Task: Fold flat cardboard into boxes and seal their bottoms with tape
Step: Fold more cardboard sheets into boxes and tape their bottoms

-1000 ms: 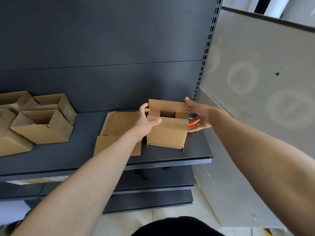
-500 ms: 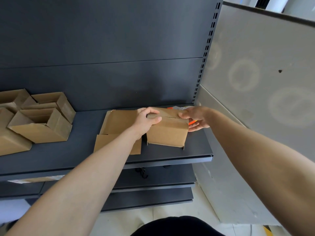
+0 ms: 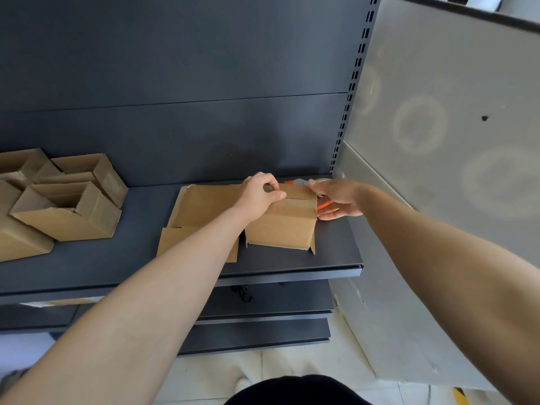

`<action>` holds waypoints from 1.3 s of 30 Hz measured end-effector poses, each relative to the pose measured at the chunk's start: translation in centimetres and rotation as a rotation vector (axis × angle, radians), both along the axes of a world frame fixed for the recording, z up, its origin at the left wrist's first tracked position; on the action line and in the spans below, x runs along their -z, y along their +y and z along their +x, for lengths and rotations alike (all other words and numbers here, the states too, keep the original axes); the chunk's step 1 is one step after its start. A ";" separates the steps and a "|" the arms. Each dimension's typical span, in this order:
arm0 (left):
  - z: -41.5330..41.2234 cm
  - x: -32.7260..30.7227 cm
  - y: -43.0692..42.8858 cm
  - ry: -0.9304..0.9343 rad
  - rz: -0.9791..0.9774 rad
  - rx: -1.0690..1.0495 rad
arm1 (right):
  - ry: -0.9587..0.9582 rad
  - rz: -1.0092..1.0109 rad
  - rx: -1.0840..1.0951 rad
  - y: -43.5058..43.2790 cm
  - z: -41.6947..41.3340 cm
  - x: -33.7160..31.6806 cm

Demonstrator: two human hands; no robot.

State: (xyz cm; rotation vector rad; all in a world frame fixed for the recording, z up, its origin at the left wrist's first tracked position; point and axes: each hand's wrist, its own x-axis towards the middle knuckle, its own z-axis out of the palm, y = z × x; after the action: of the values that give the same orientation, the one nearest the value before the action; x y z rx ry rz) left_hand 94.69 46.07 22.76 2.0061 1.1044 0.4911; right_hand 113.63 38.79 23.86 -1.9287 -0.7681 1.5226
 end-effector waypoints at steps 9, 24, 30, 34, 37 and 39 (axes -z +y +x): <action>0.7 -0.1 0.1 0.040 0.022 -0.009 | -0.257 0.121 0.197 2.2 2.0 1.8; 0.3 -0.5 0.4 -0.001 -0.072 0.005 | -0.829 -0.016 -0.249 3.1 3.0 5.2; 0.3 -0.4 0.9 0.002 -0.067 0.012 | -0.275 0.252 0.068 1.5 5.0 -2.3; 0.4 -0.4 0.9 -0.022 -0.075 0.013 | -0.200 0.418 0.162 0.1 4.1 -7.1; 0.5 -0.3 0.9 -0.017 -0.106 0.017 | -0.171 0.462 0.145 -0.5 2.7 -9.0; 0.4 -0.3 0.9 -0.023 -0.113 0.013 | -0.168 0.436 0.119 -0.8 1.5 -8.9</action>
State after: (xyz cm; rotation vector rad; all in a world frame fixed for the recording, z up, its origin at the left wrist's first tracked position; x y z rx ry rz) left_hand 95.12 46.99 23.07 1.9036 1.0812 0.4340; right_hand 115.12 37.99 32.73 -1.7467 -0.9498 1.0280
